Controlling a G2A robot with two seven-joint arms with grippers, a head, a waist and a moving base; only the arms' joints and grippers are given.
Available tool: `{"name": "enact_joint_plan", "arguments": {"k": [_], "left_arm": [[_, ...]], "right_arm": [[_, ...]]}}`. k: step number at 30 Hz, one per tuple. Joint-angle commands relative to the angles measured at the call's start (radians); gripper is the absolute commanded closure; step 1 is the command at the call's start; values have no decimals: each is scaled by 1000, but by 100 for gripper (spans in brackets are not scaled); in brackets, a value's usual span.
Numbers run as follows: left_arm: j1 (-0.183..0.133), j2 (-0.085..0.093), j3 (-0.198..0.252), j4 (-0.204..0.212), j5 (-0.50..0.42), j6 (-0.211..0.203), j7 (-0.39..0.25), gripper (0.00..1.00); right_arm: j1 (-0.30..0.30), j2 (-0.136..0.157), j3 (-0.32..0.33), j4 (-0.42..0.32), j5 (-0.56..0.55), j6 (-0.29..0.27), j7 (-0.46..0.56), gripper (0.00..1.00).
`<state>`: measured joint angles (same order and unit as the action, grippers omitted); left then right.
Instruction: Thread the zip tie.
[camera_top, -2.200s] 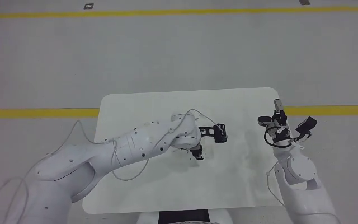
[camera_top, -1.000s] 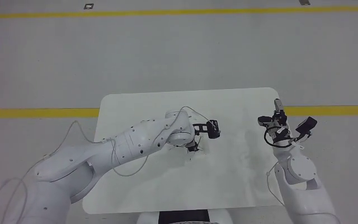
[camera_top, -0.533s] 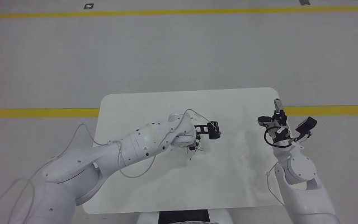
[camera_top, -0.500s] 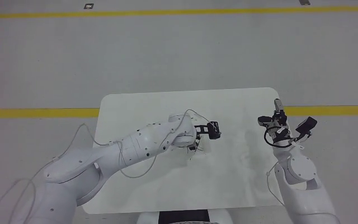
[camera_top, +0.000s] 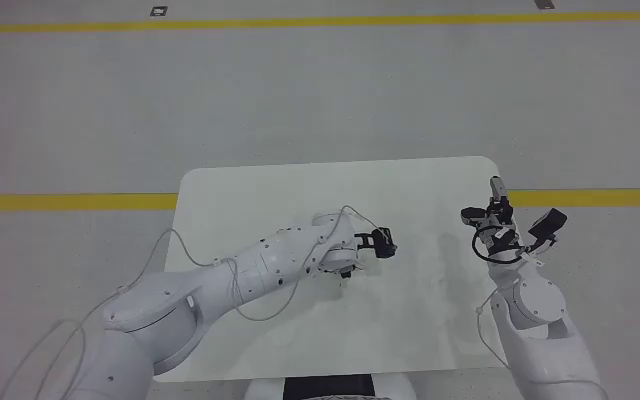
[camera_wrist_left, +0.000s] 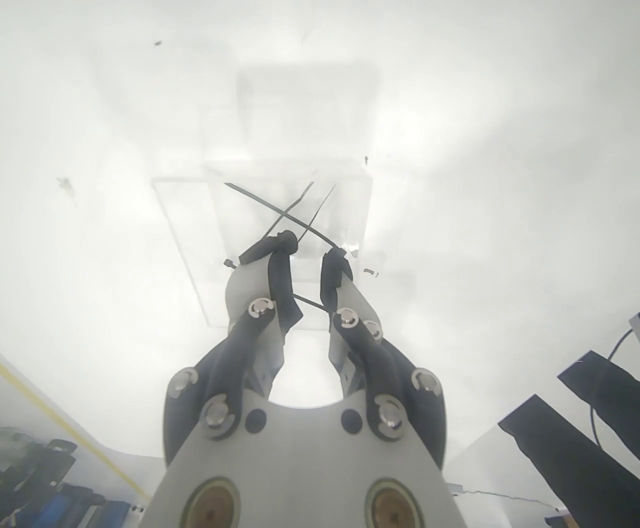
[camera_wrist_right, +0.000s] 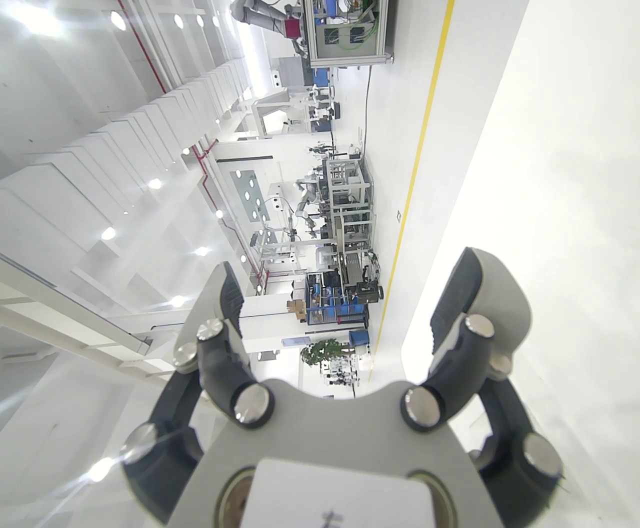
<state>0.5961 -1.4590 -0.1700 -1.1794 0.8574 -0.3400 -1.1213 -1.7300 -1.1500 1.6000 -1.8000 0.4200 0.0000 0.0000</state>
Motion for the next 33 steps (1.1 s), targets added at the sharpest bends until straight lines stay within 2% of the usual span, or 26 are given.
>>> {"name": "enact_joint_plan", "arguments": {"k": [1,14,20,25,33], "left_arm": [[0,1,0,-2,-8,0,-8,84],[3,27,0,-28,-24,0,-78,82],[4,43,0,-35,-9,0,-47,82],[8,38,0,-25,21,0,-32,78],[14,16,0,6,64,0,-4,77]], "right_arm": [[0,0,0,0,0,0,0,0],[0,0,0,0,0,0,0,0],[0,0,0,0,0,0,0,0],[0,0,0,0,0,0,0,0],[0,0,0,0,0,0,0,0]]}}
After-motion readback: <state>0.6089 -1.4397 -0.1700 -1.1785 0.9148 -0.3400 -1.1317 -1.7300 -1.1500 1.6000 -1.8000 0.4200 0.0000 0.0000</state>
